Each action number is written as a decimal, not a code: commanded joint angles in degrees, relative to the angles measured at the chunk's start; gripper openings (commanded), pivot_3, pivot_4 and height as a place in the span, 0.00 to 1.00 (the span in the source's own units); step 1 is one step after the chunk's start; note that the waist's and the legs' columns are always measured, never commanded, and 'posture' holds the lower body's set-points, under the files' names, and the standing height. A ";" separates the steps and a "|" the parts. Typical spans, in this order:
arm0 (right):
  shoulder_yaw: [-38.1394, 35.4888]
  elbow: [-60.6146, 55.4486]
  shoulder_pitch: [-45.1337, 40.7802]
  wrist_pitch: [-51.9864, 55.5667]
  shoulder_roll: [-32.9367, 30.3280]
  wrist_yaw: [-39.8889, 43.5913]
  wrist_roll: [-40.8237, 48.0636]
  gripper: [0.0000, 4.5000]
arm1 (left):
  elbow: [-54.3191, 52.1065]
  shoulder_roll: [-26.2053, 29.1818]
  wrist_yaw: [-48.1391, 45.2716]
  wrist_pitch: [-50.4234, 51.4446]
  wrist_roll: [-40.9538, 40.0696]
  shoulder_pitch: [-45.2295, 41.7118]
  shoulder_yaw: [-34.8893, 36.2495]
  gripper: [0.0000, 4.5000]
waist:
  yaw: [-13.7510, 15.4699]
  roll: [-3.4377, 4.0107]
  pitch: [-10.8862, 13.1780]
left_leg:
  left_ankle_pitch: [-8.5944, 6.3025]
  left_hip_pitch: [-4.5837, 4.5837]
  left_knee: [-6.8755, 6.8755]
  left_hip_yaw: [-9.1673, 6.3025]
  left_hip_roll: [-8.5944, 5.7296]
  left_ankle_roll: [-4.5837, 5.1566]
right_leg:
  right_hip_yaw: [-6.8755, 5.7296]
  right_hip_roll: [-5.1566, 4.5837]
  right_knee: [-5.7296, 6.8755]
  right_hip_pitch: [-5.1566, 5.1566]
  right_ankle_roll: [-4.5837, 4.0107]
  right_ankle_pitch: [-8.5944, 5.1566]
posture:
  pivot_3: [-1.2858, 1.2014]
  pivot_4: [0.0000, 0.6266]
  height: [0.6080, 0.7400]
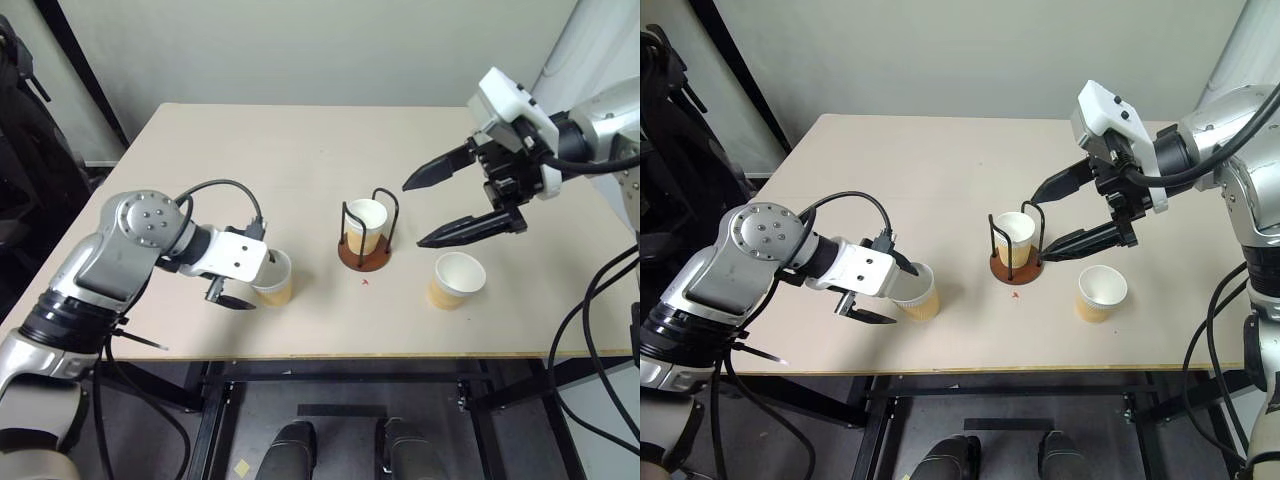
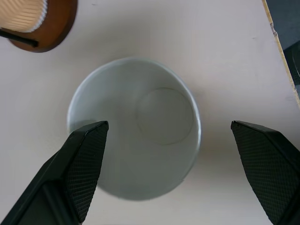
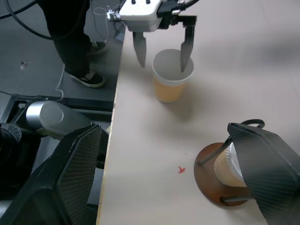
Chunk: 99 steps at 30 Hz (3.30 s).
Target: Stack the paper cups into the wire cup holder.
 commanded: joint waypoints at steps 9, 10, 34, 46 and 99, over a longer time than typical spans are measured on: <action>-2.29 -1.03 -0.76 -0.22 -0.89 -1.37 1.04 1.00 | 6.93 -2.32 -2.86 -3.51 0.96 -3.40 -0.44 0.23 | 0.10 0.00 0.00 | 0.02 -0.01 0.01 0.00 0.00 0.03 | -0.01 0.00 0.00 0.00 0.01 0.01 | 0.52 0.24 1.00; -2.35 -0.95 -0.71 -0.11 -0.82 -1.54 1.12 1.00 | 7.70 -2.32 -3.38 -3.53 0.96 -3.73 -0.50 0.14 | 0.11 0.00 0.00 | 0.02 -0.02 0.02 0.00 0.00 0.03 | -0.01 0.00 0.00 0.00 0.02 0.01 | 0.52 0.24 1.00; -0.58 14.93 -2.44 -9.82 2.19 -1.21 -5.43 1.00 | 18.33 0.08 -6.24 13.67 -23.23 -30.38 -2.75 0.01 | 0.44 -0.01 -0.01 | 0.06 -0.15 0.05 -0.02 -0.03 0.11 | -0.04 -0.06 -0.06 -0.02 0.14 0.05 | 0.52 0.24 1.00; -3.96 5.98 1.73 -5.46 1.62 -5.72 -3.09 1.00 | 38.40 -9.05 -6.24 3.85 -25.74 -46.43 -15.78 0.01 | 0.74 -0.01 0.01 | -0.06 -0.45 0.13 0.02 -0.12 0.28 | -0.08 -0.20 -0.35 -0.04 0.79 0.06 | 0.52 0.24 1.00; -18.37 -22.22 15.98 17.74 -4.72 -35.95 15.21 1.00 | 71.72 -36.92 -2.31 -25.59 2.55 -53.38 -4.85 0.01 | 2.11 0.08 0.07 | -0.92 -1.57 2.16 0.47 -1.71 2.07 | 0.29 -1.21 -1.05 0.22 3.51 0.51 | 0.52 0.24 1.00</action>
